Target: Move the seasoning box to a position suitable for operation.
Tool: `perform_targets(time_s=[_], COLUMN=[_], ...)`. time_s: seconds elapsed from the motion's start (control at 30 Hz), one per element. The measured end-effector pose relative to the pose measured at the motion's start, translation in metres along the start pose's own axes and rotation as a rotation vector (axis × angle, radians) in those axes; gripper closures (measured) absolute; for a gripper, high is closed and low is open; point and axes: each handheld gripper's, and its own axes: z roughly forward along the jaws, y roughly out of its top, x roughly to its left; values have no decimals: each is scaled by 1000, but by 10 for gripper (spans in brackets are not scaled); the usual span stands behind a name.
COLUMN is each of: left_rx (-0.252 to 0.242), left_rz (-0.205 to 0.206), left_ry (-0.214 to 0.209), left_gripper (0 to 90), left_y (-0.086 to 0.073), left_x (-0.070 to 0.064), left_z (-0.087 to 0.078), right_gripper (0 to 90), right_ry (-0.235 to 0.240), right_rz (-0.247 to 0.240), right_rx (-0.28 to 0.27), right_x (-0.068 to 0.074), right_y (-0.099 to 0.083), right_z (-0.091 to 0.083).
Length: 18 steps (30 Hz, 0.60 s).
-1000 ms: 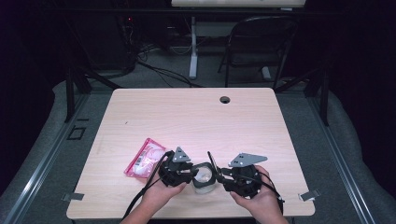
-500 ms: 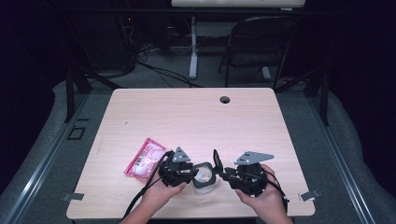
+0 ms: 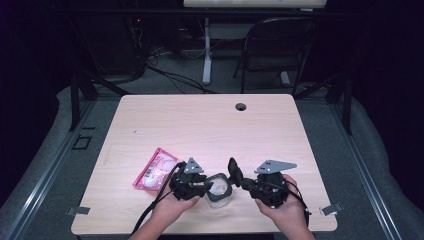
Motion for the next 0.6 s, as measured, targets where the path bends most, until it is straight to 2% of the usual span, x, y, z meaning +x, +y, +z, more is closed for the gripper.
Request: perform_targets(time_s=[0.17, 0.3, 0.43, 0.5, 0.6], left_rx=[0, -3, -7, -1, -2], left_rz=[2, 1, -4, -14, -12], left_ry=[7, 13, 21, 2, -1], left_gripper=[617, 612, 611, 601, 593], left_y=[-1, -1, -2, -2, -3], left_x=[-2, -3, -4, -5, -7], left_z=[-1, -1, -1, -1, -1], right_gripper=[845, 836, 830, 838, 843], right_ry=[-6, 8, 10, 8, 5], right_rz=[8, 28, 23, 21, 22], right_rx=[-1, -6, -2, -3, -4], right_x=[-4, -9, -11, -13, -15], right_y=[5, 10, 17, 21, 24], right_z=[5, 10, 15, 18, 21])
